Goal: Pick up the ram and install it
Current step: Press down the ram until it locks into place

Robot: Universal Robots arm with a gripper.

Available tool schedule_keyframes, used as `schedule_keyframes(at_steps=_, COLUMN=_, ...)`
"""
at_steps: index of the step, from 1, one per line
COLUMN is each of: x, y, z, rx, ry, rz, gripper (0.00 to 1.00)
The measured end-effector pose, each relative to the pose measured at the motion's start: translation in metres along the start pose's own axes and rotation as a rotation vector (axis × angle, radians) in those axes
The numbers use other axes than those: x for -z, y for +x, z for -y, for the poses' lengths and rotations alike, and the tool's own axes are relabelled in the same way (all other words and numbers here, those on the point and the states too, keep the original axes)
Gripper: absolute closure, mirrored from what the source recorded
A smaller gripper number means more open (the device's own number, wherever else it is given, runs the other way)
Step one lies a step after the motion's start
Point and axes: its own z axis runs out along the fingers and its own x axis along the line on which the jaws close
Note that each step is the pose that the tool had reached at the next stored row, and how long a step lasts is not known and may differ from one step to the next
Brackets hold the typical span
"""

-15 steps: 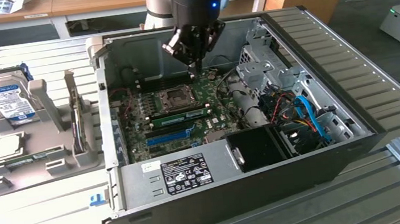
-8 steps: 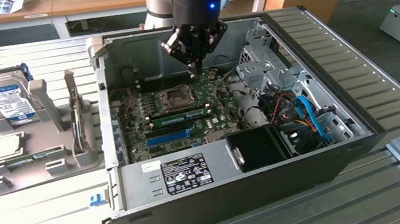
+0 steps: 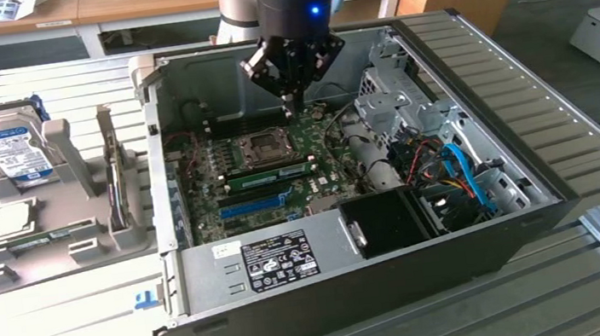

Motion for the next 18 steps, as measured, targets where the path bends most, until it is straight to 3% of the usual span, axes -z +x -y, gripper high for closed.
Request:
schedule_keyframes(at_steps=7, x=-0.0001, y=0.0000, z=0.0000, rx=-0.024, ry=0.0009, rz=-0.0010, gripper=0.90)
schedule_keyframes(at_steps=12, x=0.0000, y=-0.0003, z=0.0001, rx=-0.026, ry=-0.0036, rz=-0.0234, gripper=0.90)
schedule_keyframes(at_steps=16, x=-0.0001, y=-0.0003, z=0.0002, rx=-0.029, ry=-0.0037, rz=-0.0235, gripper=0.90)
schedule_keyframes(at_steps=18, x=-0.0002, y=-0.0004, z=0.0003, rx=-0.056, ry=-0.0026, rz=-0.0225, gripper=0.90)
